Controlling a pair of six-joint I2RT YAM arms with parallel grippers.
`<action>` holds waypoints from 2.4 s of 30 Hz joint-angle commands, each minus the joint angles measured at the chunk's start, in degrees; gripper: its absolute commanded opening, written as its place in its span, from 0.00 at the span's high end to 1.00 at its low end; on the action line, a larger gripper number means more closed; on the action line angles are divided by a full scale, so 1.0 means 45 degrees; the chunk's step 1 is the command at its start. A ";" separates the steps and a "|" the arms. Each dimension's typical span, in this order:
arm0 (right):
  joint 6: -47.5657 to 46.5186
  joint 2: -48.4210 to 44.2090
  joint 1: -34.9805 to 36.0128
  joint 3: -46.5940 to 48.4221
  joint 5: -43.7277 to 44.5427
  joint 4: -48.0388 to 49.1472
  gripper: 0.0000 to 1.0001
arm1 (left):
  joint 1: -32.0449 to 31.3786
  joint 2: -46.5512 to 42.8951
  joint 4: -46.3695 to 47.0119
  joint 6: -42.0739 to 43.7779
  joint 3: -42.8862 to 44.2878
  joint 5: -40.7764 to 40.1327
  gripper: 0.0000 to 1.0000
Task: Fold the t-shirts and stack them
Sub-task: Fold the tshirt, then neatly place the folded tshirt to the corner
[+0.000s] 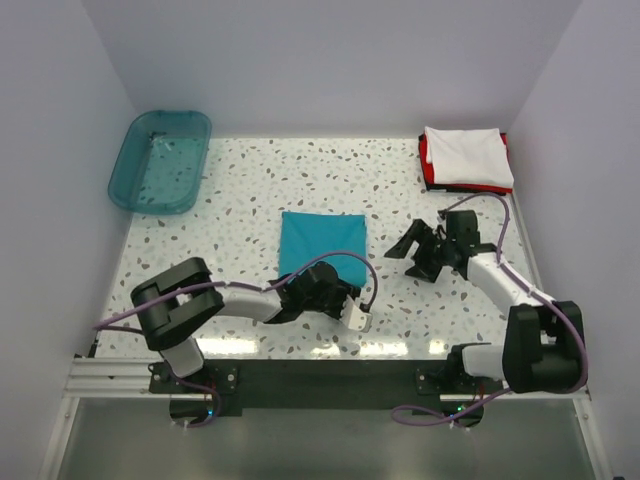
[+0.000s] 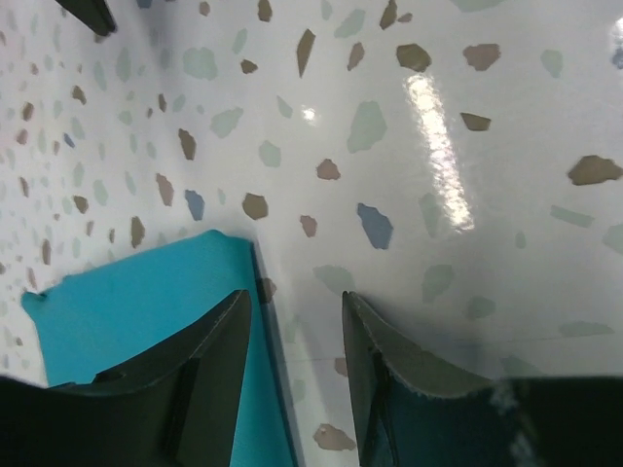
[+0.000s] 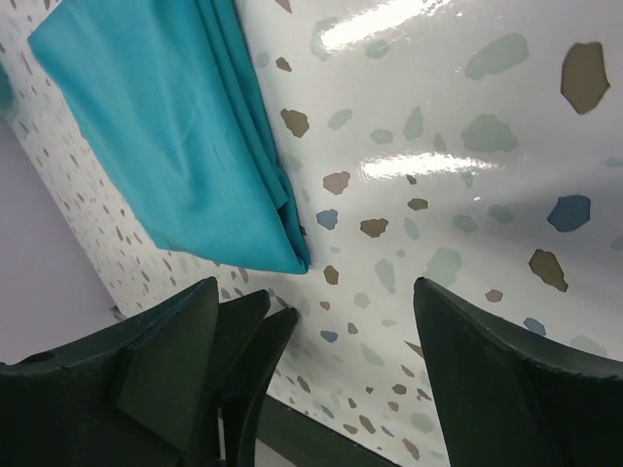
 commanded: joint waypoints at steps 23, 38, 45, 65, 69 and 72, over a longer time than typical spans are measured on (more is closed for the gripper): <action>0.4799 0.3062 0.1332 -0.0436 0.0521 0.5868 0.11 | 0.2158 0.0693 -0.0735 -0.2234 0.3266 0.3683 1.00; 0.7456 0.7045 0.2839 0.1673 0.1869 0.8136 0.23 | 0.2276 0.0203 -0.0912 -0.2643 0.3247 0.3801 1.00; 0.8375 0.7457 0.3426 0.1420 0.2339 0.8098 0.28 | 0.2393 0.0262 -0.0249 -0.2859 0.3032 0.3607 1.00; 0.2743 0.7633 0.2783 0.5713 0.2672 0.3919 1.00 | 0.3679 -0.1239 -0.2233 -0.4361 0.3441 0.3449 0.48; -0.0406 0.7711 0.2391 0.8131 0.3566 0.1404 1.00 | 0.4189 -0.1944 -0.4072 -0.4558 0.3812 0.3489 0.18; -0.2693 0.7925 0.2352 0.9422 0.4696 0.0560 1.00 | 0.4443 -0.2355 -0.5089 -0.4636 0.3755 0.3235 0.00</action>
